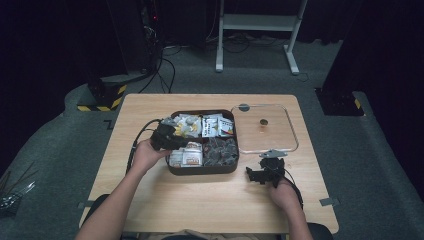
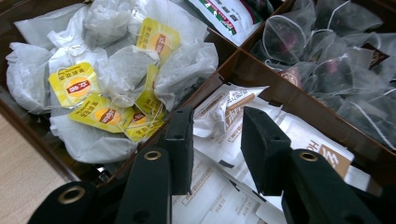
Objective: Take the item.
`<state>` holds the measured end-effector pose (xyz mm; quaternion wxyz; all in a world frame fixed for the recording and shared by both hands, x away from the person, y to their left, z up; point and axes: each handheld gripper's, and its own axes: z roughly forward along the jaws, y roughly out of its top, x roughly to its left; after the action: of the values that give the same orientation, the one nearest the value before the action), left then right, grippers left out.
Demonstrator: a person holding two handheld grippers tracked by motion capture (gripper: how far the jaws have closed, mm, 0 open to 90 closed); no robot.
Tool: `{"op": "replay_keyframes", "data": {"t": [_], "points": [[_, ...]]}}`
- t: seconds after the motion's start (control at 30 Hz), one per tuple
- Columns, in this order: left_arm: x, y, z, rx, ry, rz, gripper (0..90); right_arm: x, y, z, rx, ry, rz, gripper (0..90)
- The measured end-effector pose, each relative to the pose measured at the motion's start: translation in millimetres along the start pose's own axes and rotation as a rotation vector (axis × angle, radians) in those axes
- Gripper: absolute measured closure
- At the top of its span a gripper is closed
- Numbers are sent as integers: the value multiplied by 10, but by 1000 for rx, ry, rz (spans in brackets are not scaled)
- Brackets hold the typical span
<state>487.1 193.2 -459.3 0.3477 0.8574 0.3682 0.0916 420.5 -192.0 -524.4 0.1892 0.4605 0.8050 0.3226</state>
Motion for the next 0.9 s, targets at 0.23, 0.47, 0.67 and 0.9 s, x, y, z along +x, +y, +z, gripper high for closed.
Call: {"op": "replay_keyframes", "data": {"t": [0.23, 0.47, 0.67, 0.9], "points": [[-26, 29, 109, 39, 8, 25, 676, 6, -9, -10, 2, 0, 2, 78], [-77, 49, 192, 73, 35, 56, 773, 10, -16, -16, 0, 1, 0, 78], [-69, 48, 207, 80, 18, 35, 824, 12, -19, -19, 0, 1, 2, 78], [-43, 44, 162, 68, 1, 17, 844, 10, -21, -21, 0, 3, -3, 78]]}}
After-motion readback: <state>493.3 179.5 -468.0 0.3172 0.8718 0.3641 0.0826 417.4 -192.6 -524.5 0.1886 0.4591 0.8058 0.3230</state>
